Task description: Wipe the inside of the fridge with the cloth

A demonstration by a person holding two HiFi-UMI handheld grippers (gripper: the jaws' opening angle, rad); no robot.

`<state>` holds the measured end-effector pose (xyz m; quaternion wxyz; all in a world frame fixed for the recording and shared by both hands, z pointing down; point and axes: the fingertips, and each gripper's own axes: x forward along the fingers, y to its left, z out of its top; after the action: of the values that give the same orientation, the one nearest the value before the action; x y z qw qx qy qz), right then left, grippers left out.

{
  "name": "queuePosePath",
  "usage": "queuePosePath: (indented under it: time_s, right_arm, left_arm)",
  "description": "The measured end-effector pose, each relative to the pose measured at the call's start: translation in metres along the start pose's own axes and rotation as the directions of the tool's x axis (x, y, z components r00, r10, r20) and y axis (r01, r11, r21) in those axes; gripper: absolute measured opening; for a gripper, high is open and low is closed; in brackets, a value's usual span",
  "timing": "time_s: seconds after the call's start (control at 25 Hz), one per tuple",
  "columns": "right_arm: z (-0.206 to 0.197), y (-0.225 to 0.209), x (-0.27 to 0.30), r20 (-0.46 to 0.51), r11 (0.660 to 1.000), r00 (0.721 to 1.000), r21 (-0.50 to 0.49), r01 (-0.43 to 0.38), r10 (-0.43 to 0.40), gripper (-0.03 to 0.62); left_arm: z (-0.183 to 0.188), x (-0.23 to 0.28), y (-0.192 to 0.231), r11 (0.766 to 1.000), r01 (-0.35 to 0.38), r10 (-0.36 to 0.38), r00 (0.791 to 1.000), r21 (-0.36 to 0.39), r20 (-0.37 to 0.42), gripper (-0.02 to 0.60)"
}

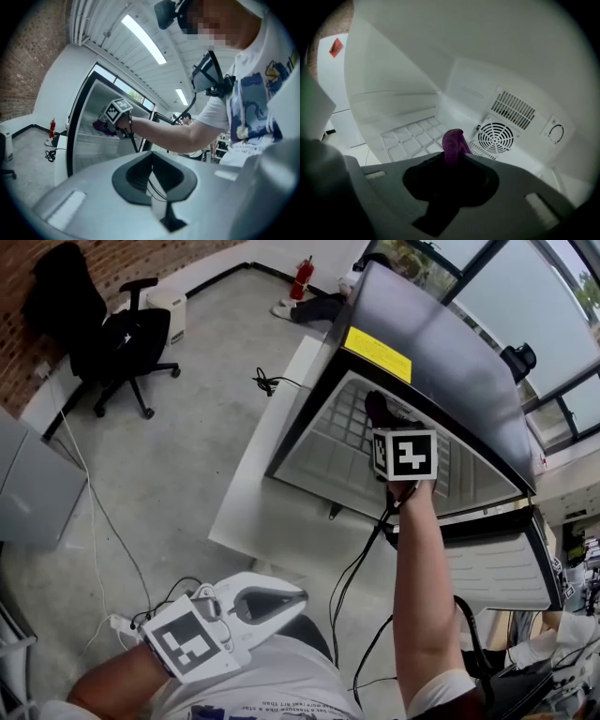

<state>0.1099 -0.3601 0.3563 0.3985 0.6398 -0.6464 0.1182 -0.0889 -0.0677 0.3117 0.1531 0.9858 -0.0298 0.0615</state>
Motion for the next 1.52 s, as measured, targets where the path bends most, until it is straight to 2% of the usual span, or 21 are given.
queuePosePath:
  time_s: [0.52,0.76,1.04,1.2,1.52]
  right_arm:
    - [0.038,0.063,0.006,0.064,0.992,0.991,-0.057,-0.113,0.117,0.074]
    - [0.044,0.076,0.002,0.11,0.985,0.979,0.013,-0.173,0.17,0.074]
    - [0.042,0.081,-0.012,0.174,0.975,0.962,0.033,-0.219,0.21,0.074]
    - [0.045,0.087,-0.024,0.233,0.968,0.943,0.023,-0.251,0.239,0.074]
    - [0.033,0.071,-0.064,0.296,0.976,0.934,0.03,-0.216,0.198,0.074]
  left_arm:
    - [-0.002,-0.016,-0.001,0.996,-0.09,0.09,0.996,-0.01,0.02,0.005]
    - [-0.005,-0.024,-0.003,0.992,-0.125,0.125,0.992,-0.017,0.022,0.005]
    - [-0.008,-0.019,-0.014,0.993,-0.113,0.113,0.993,-0.016,0.016,0.005]
    - [-0.009,-0.019,-0.019,0.994,-0.108,0.108,0.994,-0.004,0.01,0.005]
    - [-0.011,-0.021,-0.03,0.995,-0.098,0.098,0.995,0.011,0.002,0.005]
